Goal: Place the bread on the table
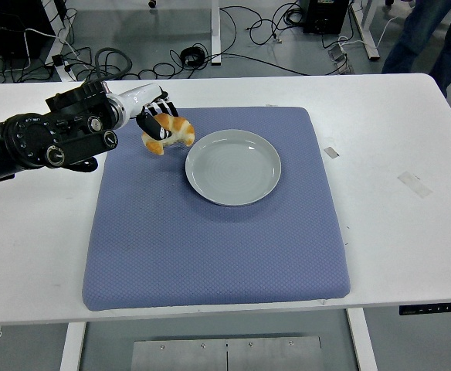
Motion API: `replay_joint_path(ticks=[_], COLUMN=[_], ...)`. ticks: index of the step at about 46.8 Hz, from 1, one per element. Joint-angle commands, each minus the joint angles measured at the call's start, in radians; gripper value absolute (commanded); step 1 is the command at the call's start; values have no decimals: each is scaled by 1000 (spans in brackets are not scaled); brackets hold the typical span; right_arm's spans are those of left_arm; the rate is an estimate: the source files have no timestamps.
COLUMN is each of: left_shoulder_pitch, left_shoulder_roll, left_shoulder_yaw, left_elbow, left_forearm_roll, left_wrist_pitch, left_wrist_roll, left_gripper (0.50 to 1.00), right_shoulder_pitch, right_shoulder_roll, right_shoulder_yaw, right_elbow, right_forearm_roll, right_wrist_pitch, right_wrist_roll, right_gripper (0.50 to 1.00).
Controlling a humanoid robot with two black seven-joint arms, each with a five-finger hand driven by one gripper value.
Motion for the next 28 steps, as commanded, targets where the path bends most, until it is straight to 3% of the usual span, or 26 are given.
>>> replay_joint_path(ticks=[1, 28], left_shoulder_pitch=[-2, -3], left_shoulder_roll=[1, -8], left_shoulder_yaw=[11, 39], left_elbow=[-4, -5], left_forearm_roll=[0, 2], left_wrist_pitch=[0, 6], left_wrist_roll=[0, 0], left_gripper=[500, 500], right_shoulder_pitch=[0, 0], right_shoulder_roll=[0, 0], right_shoulder_yaw=[0, -1], right_elbow=[0, 0], right_forearm_roll=[0, 0], right_wrist_pitch=[0, 0], right_wrist_roll=[0, 0], right_gripper=[1000, 1000])
